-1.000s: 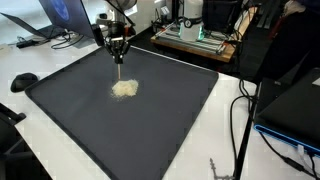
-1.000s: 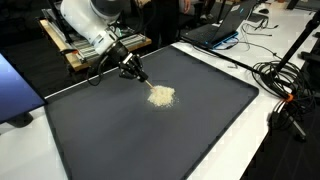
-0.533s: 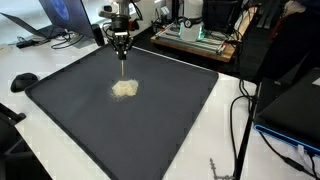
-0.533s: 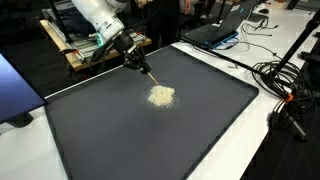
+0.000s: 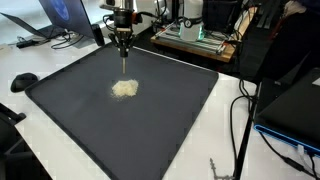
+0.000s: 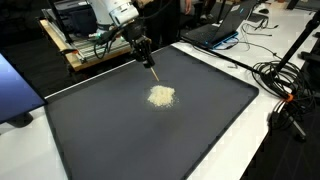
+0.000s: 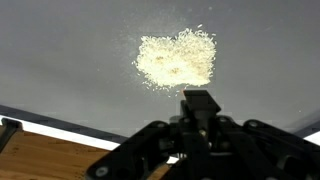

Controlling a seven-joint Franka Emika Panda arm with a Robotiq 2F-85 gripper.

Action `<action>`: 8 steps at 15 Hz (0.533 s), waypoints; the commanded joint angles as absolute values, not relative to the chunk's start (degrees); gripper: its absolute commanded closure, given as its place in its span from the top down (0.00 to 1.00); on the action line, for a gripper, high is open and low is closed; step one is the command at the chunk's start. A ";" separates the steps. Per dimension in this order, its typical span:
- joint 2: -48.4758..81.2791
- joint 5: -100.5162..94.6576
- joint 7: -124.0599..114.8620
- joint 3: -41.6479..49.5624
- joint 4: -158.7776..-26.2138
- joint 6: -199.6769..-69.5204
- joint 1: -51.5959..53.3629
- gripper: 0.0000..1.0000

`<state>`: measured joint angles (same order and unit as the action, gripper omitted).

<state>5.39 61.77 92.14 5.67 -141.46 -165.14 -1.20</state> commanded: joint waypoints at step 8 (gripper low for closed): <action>1.23 12.42 46.42 10.34 -143.90 -162.98 2.64 0.03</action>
